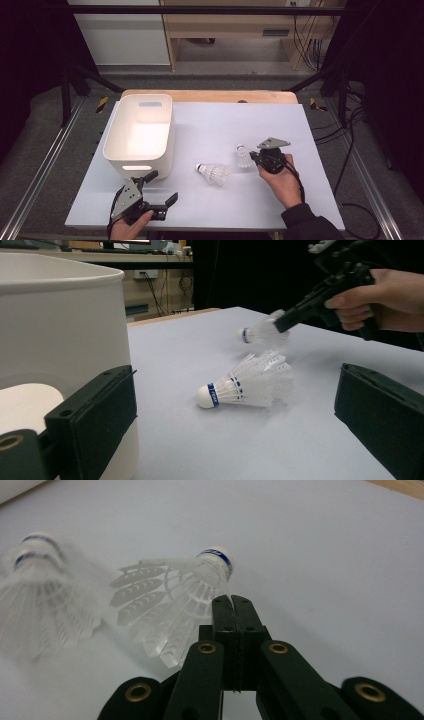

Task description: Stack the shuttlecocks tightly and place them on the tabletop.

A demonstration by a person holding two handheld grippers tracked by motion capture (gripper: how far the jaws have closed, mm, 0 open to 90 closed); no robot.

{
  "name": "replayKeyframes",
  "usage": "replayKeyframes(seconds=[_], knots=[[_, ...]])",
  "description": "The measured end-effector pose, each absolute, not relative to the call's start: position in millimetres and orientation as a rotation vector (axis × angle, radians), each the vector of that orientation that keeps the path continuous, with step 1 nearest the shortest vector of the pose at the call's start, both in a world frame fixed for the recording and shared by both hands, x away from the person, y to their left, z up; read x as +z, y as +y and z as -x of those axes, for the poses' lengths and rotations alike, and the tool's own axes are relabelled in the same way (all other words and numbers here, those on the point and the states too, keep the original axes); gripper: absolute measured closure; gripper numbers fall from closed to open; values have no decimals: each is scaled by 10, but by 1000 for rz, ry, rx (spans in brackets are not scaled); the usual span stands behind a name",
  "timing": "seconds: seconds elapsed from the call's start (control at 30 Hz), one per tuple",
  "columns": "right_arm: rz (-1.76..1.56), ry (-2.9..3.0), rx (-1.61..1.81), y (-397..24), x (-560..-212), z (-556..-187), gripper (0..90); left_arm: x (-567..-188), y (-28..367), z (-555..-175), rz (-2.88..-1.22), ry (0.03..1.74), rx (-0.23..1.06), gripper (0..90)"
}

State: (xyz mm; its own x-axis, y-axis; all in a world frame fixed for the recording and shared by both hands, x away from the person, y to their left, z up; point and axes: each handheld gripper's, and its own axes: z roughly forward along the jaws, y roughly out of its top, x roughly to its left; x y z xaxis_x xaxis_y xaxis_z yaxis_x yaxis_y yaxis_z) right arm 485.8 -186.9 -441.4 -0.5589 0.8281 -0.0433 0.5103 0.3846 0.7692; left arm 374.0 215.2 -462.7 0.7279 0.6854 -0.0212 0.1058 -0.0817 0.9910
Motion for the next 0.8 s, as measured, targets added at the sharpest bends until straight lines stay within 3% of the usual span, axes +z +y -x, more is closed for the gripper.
replayKeyframes(seconds=[0.23, 0.47, 0.6, 0.63, 0.67, 0.8], knots=[[-1065, 2315, 1003, -2278, -4472, -4464, 900, -4633, 2141, -3735, -1615, 651, 546, 30], [-1063, 2348, 986, -2431, -4566, -4436, 866, -4636, 2130, -3734, -1618, 649, 545, 30], [-1063, 2343, 958, -2408, -4587, -4437, 684, -4636, 2141, -3729, -1615, 650, 547, 30], [-1074, 2327, 935, -2396, -4567, -4406, 561, -4635, 2146, -3729, -1615, 652, 548, 30], [-1074, 2327, 935, -2396, -4567, -4406, 561, -4634, 2148, -3730, -1614, 653, 548, 30], [-1115, 2276, 916, -2390, -4493, -4241, 349, -4633, 2154, -3733, -1613, 654, 550, 30]])
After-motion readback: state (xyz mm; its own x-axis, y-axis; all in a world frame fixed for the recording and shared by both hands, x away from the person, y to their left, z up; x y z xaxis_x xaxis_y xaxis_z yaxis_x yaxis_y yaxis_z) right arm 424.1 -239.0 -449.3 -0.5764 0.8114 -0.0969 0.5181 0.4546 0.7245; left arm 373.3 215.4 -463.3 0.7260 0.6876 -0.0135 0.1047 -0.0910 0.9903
